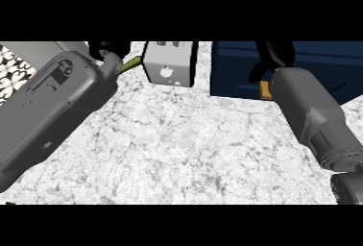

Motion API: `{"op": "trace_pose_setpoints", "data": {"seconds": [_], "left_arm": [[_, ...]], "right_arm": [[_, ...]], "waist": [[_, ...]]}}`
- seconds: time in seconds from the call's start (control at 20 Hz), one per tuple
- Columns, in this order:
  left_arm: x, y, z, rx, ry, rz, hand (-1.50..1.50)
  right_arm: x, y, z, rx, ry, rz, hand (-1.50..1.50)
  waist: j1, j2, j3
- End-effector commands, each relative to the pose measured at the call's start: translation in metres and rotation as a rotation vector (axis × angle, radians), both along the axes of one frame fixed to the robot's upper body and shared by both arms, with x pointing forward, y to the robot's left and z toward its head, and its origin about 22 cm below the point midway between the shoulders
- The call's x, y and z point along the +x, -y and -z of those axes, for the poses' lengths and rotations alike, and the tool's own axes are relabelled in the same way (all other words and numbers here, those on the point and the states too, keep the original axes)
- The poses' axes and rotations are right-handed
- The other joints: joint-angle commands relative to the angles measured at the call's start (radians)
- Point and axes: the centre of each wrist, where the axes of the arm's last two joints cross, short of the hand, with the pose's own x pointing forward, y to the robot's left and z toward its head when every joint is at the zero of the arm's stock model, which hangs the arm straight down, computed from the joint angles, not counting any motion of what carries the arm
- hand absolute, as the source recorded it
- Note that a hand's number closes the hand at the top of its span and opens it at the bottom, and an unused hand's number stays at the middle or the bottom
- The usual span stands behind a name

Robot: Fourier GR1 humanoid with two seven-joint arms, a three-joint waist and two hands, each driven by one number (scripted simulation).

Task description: Pick up the can, place it into the drawer and close the drawer

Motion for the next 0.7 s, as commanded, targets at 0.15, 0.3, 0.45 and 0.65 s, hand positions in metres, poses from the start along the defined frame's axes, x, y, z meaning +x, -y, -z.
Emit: {"op": "trace_pose_setpoints", "data": {"seconds": [0.15, 0.3, 0.45, 0.65], "left_arm": [[-0.003, -0.002, -0.004, -0.006, 0.027, -0.007, -1.5], [-0.003, -0.012, 0.001, -0.001, -0.006, 0.001, -1.5], [-0.007, -0.009, 0.003, -0.009, -0.003, -0.008, -1.5], [-0.01, -0.007, 0.004, -0.011, -0.011, 0.0, -1.5]], "right_arm": [[0.01, -0.023, -0.03, 0.368, 0.013, -0.104, -1.5], [0.009, -0.042, -0.026, 0.58, -0.028, -0.144, -1.5], [0.008, -0.03, -0.022, 0.697, -0.025, -0.148, -1.5], [0.011, -0.018, -0.029, 0.721, -0.04, -0.166, -1.5]], "waist": [[0.008, -0.002, -0.003], [0.003, -0.012, -0.003], [0.001, -0.014, -0.004], [-0.001, -0.005, -0.007]]}}
